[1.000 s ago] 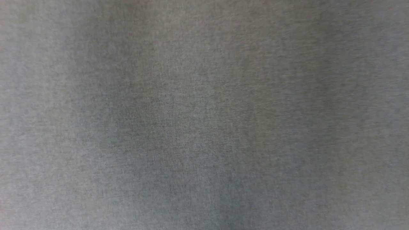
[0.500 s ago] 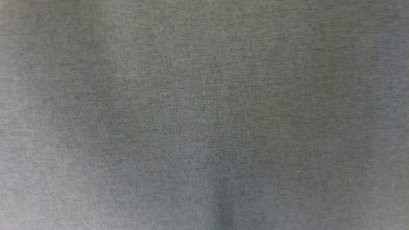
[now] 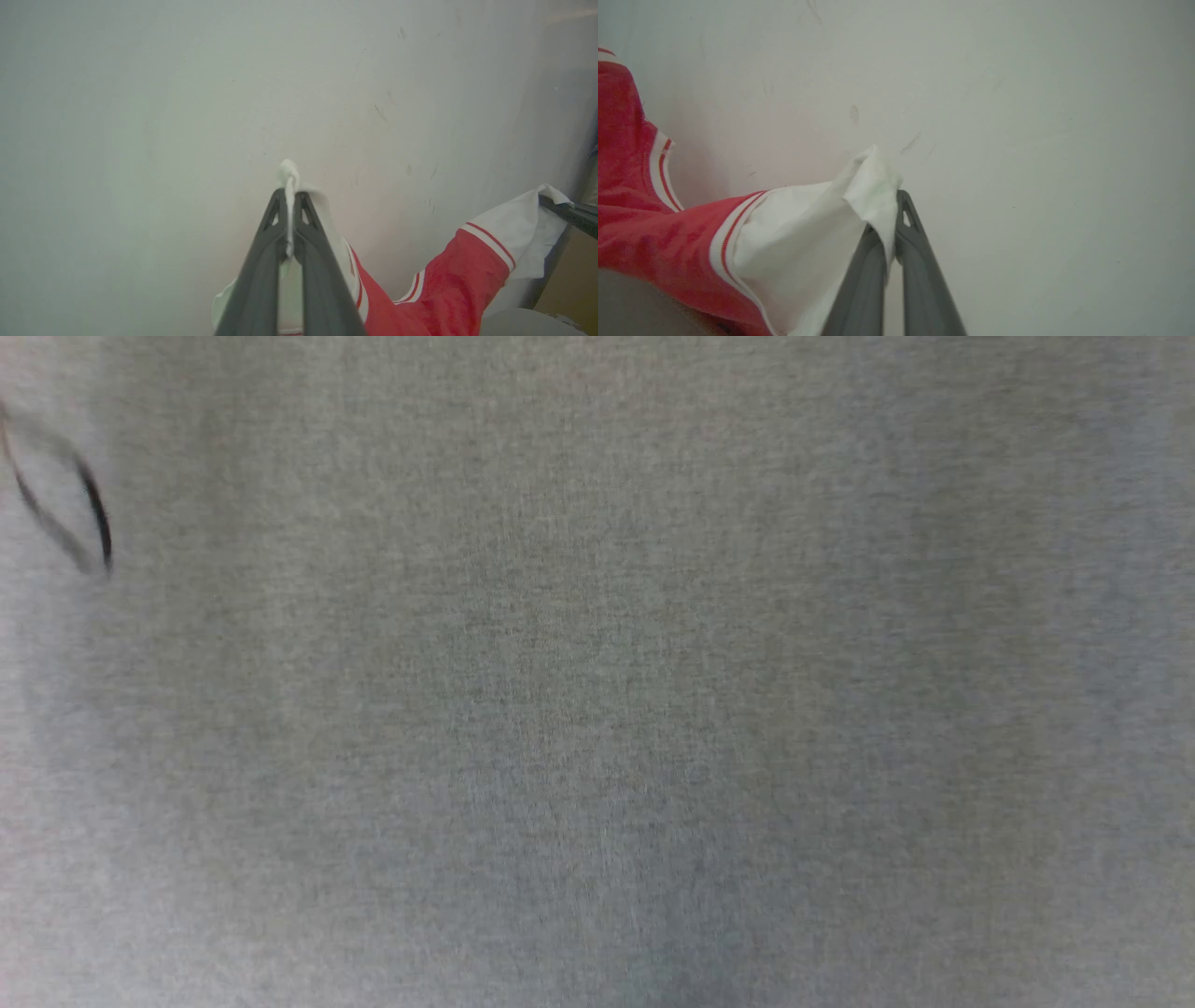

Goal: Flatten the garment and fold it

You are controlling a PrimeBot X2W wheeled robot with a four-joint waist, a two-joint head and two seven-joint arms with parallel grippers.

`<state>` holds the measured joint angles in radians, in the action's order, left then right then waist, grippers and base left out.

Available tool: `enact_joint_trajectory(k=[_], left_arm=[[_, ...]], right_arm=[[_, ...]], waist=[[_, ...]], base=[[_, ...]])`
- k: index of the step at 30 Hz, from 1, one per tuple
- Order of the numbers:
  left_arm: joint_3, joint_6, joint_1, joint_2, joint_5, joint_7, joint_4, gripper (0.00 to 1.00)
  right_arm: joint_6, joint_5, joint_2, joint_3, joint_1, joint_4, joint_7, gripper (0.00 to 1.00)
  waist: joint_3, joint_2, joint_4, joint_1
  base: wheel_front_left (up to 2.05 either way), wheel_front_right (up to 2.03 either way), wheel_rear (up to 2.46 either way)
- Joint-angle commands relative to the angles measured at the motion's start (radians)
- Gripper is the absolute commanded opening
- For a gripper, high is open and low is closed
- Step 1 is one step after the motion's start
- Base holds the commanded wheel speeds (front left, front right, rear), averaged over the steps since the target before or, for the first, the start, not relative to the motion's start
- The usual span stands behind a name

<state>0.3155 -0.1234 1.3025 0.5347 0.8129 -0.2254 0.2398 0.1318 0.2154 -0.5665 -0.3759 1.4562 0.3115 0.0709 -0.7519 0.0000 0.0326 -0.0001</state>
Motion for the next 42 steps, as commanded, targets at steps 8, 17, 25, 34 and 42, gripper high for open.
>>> enact_joint_trajectory(k=[8, 17, 25, 34, 42], left_arm=[[0.017, 0.036, -0.445, 0.063, 0.042, -0.001, -0.202, 0.00], [0.078, 0.111, -0.851, 0.070, 0.040, -0.014, -0.263, 0.00], [0.119, 0.140, -1.086, 0.094, 0.091, 0.022, -0.300, 0.00], [0.131, 0.151, -1.317, 0.139, 0.198, 0.066, -0.390, 0.00], [0.177, 0.169, -1.496, 0.137, 0.280, 0.103, -0.438, 0.00]], right_arm=[[-0.001, 0.105, 0.026, 0.117, -0.511, -0.195, -0.045, 0.00], [-0.001, 0.139, 0.173, 0.249, -0.944, -0.350, -0.088, 0.00], [-0.001, 0.213, 0.261, 0.317, -1.234, -0.397, -0.162, 0.00], [-0.001, 0.342, 0.259, 0.320, -1.491, -0.425, -0.311, 0.00], [-0.001, 0.434, 0.266, 0.346, -1.672, -0.503, -0.391, 0.00]], waist=[[0.190, 0.0000, 0.008, 0.0001], [0.313, 0.0000, 0.017, 0.0001], [0.419, 0.0000, 0.005, 0.0001], [0.521, 0.0000, 0.008, 0.0001], [0.611, 0.0000, 0.014, 0.0001]], base=[[0.00, 0.00, 0.00], [0.00, 0.00, 0.00], [0.00, 0.00, 0.00], [0.00, 0.00, 0.00], [0.00, 0.00, 0.00]])
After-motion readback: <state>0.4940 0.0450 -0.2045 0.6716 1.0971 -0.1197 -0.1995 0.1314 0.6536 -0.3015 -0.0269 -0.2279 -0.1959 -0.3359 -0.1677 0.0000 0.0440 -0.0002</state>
